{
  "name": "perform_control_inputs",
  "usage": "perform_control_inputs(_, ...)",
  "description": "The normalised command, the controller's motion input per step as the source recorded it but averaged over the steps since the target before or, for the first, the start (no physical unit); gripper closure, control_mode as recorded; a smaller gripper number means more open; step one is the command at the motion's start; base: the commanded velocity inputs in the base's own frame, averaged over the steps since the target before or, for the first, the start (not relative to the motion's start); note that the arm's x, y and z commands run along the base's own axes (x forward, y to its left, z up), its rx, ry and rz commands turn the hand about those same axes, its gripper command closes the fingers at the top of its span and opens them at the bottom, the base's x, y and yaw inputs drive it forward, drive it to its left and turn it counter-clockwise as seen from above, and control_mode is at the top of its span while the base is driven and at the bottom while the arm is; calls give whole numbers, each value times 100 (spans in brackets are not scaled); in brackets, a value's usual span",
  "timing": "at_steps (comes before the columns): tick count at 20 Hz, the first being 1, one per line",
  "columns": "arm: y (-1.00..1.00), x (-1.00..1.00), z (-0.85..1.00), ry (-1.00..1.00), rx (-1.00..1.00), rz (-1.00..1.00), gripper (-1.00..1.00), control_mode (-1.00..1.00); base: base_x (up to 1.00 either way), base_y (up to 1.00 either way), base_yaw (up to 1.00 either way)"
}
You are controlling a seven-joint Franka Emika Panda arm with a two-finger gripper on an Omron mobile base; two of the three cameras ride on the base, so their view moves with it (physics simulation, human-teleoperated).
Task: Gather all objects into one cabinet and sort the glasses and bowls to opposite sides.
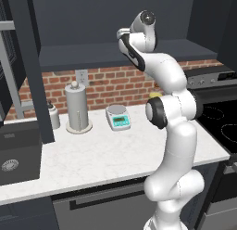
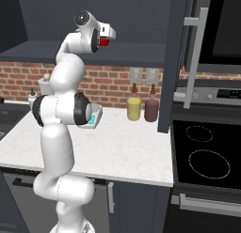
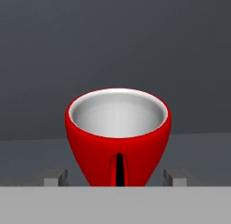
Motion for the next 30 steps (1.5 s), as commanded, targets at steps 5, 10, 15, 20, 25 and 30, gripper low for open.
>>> perform_control_inputs(5,0,0,0,0,0,0,100,-100,0,0,0)
perform_control_inputs(10,0,0,0,0,0,0,100,-100,0,0,0)
perform_control_inputs(15,0,0,0,0,0,0,100,-100,0,0,0)
perform_control_inputs(20,0,0,0,0,0,0,100,-100,0,0,0)
perform_control_inputs(25,-2,-66,0,-9,0,0,100,-100,0,0,0)
perform_control_inputs(30,-24,-100,0,-6,0,0,100,-100,0,0,0)
